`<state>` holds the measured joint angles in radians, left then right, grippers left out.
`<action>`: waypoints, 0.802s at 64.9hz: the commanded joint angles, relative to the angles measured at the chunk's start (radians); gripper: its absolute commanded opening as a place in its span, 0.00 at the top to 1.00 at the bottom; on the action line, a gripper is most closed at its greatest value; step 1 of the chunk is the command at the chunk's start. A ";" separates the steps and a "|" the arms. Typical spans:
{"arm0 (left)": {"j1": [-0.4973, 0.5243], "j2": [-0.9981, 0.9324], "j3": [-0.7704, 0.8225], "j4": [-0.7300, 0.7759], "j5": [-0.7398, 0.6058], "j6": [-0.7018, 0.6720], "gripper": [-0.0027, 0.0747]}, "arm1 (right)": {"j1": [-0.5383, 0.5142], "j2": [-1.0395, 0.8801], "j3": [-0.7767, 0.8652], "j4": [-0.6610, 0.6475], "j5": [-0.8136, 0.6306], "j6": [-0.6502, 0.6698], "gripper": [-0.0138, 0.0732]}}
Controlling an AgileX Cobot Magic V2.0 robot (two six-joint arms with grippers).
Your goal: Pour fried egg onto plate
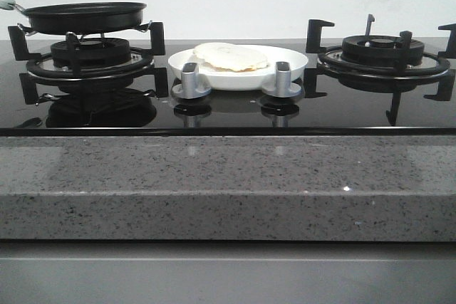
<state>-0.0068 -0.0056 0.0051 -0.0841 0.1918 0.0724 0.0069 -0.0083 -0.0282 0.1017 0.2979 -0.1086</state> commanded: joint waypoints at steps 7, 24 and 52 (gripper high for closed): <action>0.000 -0.019 0.006 -0.011 -0.086 -0.007 0.99 | -0.009 -0.021 0.051 0.012 -0.181 -0.004 0.92; 0.000 -0.019 0.006 -0.011 -0.086 -0.007 0.99 | -0.009 -0.022 0.052 0.012 -0.184 -0.004 0.92; 0.000 -0.019 0.006 -0.011 -0.086 -0.007 0.99 | -0.009 -0.021 0.051 0.012 -0.184 -0.004 0.92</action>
<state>-0.0068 -0.0056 0.0051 -0.0841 0.1912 0.0724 0.0060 -0.0100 0.0266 0.1077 0.1992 -0.1086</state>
